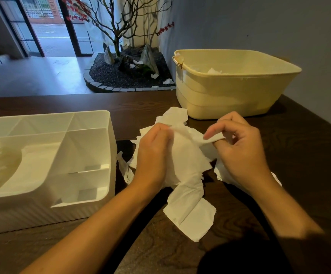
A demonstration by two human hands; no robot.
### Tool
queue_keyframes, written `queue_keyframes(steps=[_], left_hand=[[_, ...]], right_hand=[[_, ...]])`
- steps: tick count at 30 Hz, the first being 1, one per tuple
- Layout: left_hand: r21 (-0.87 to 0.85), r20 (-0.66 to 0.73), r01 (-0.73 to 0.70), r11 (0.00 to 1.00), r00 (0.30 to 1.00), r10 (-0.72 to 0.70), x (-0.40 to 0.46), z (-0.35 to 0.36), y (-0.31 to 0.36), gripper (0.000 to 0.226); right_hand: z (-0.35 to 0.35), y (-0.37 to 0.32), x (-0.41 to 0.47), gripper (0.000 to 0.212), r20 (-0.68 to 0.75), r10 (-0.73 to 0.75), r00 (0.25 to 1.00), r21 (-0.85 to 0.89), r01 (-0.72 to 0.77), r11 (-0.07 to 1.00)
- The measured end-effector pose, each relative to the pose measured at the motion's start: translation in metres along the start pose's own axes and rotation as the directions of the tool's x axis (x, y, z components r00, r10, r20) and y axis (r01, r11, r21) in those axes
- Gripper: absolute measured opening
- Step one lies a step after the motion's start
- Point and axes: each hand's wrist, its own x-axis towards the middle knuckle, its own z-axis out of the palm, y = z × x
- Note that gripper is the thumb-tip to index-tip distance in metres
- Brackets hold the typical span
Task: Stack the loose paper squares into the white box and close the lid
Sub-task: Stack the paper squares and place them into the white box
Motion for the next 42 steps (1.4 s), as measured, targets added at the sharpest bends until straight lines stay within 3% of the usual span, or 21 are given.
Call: queue_keyframes(steps=[4,10,14,19,24,28,33,36,39,42], left_hand=[[-0.026,0.041,0.051,0.998,0.998,-0.049,0.000,0.004,-0.001,0.051],[0.081,-0.035,-0.026,0.996,0.999,0.029,0.001,0.002,-0.004,0.016],[0.028,0.007,0.023,0.999,1.000,-0.023,-0.004,0.004,0.001,0.025],[0.117,0.036,-0.024,0.993,0.999,0.020,-0.004,0.005,-0.001,0.041],[0.241,-0.031,-0.085,0.967,0.995,0.095,-0.005,0.007,-0.003,0.008],[0.227,-0.033,-0.031,0.973,0.999,0.039,-0.001,0.004,-0.005,0.020],[0.064,0.008,0.109,0.992,0.994,-0.110,0.002,0.000,0.001,0.020],[-0.032,0.027,0.216,0.976,0.976,-0.215,0.002,0.000,0.007,0.025],[-0.134,0.009,0.357,0.924,0.933,-0.359,0.003,0.000,0.011,0.014],[-0.194,0.051,0.351,0.916,0.936,-0.348,0.003,-0.001,0.011,0.027]], right_hand=[[0.001,0.003,0.000,0.039,-0.032,-0.010,0.999,0.049,0.012,0.999],[0.003,0.004,0.003,0.038,-0.159,0.078,0.984,0.164,-0.052,0.985],[0.002,0.001,0.002,0.033,-0.111,0.074,0.991,0.191,-0.052,0.980],[0.002,0.001,0.001,0.029,-0.067,0.027,0.997,0.071,-0.022,0.997],[0.002,0.000,0.000,0.019,-0.045,-0.204,0.978,-0.169,0.193,0.966],[0.004,0.002,-0.001,0.015,-0.056,-0.289,0.956,-0.213,0.272,0.939],[-0.001,0.005,0.002,0.022,-0.163,-0.074,0.984,-0.097,0.059,0.994],[-0.003,0.005,0.003,0.016,-0.120,-0.011,0.993,-0.090,0.000,0.996],[-0.002,0.004,0.004,0.017,-0.052,0.019,0.998,-0.086,-0.023,0.996],[-0.004,0.000,0.005,0.014,-0.024,0.093,0.995,0.016,-0.093,0.996]])
